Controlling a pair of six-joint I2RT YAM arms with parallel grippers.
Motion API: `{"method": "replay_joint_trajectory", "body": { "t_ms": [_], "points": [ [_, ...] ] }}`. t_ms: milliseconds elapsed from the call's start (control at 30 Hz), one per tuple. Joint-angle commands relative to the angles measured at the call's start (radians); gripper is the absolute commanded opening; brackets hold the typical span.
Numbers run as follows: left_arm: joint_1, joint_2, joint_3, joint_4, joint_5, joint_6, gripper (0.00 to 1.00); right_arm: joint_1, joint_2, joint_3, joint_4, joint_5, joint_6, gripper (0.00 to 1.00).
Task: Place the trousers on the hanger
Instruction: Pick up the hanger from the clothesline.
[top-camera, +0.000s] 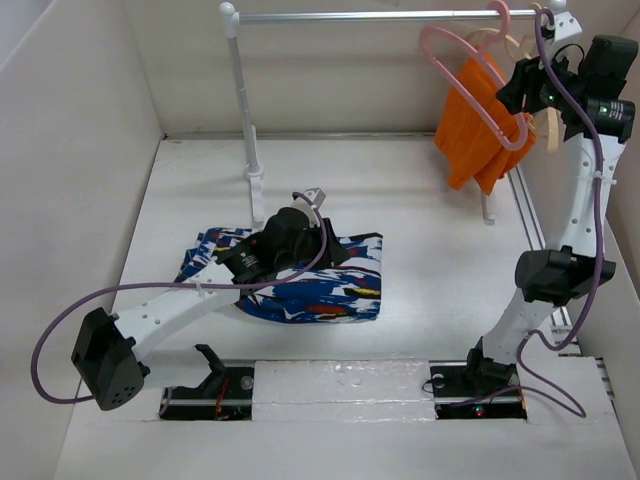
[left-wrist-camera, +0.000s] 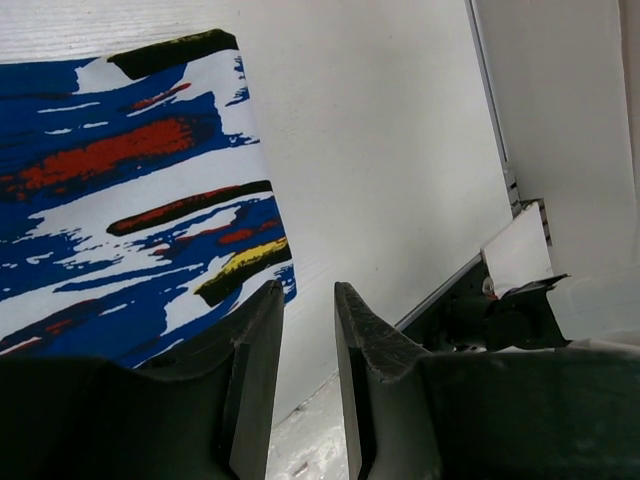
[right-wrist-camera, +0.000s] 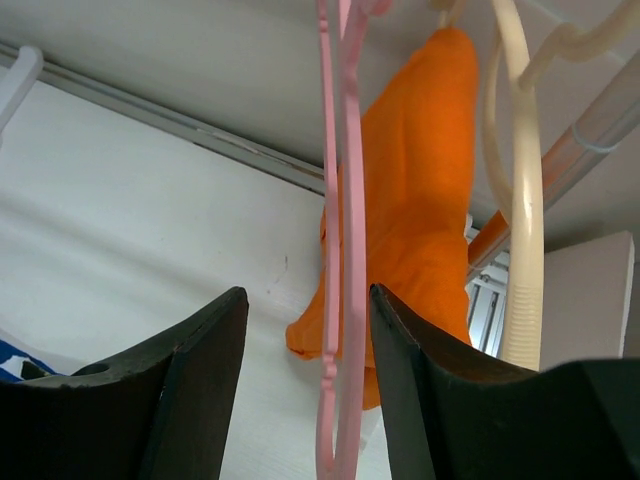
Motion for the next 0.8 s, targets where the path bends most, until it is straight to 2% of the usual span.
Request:
{"method": "replay_joint_trajectory", "body": {
  "t_ms": [0, 233, 333, 467, 500, 600, 667, 767],
  "points": [
    [0.002, -0.01, -0.016, 0.037, 0.015, -0.011, 0.23, -0.023, 0.002, -0.021, 0.033, -0.046, 0.015, 0.57],
    [0.002, -0.003, -0.009, 0.038, 0.008, -0.019, 0.23, -0.002, -0.077, -0.202, 0.121, 0.063, -0.002, 0.58],
    [0.002, -0.005, -0.009, 0.037, 0.006, -0.018, 0.23, -0.023, -0.071, -0.201, 0.124, -0.007, -0.006, 0.57],
    [0.002, 0.0, -0.009, 0.034, 0.006, -0.021, 0.23, -0.037, -0.067, -0.231, 0.134, -0.051, -0.005, 0.42],
    [0.002, 0.001, -0.007, 0.035, 0.006, -0.022, 0.23, -0.037, -0.082, -0.242, 0.136, -0.048, -0.006, 0.27],
    [0.002, 0.004, 0.005, 0.035, 0.005, -0.024, 0.24, -0.018, -0.129, -0.332, 0.231, -0.078, 0.016, 0.1],
    [0.002, 0.01, 0.033, 0.025, -0.006, -0.016, 0.27, 0.001, -0.189, -0.36, 0.292, -0.042, 0.039, 0.01],
    [0.002, 0.035, 0.129, -0.037, -0.038, -0.005, 0.39, 0.049, -0.244, -0.344, 0.309, 0.069, 0.044, 0.0]
  ]
}}
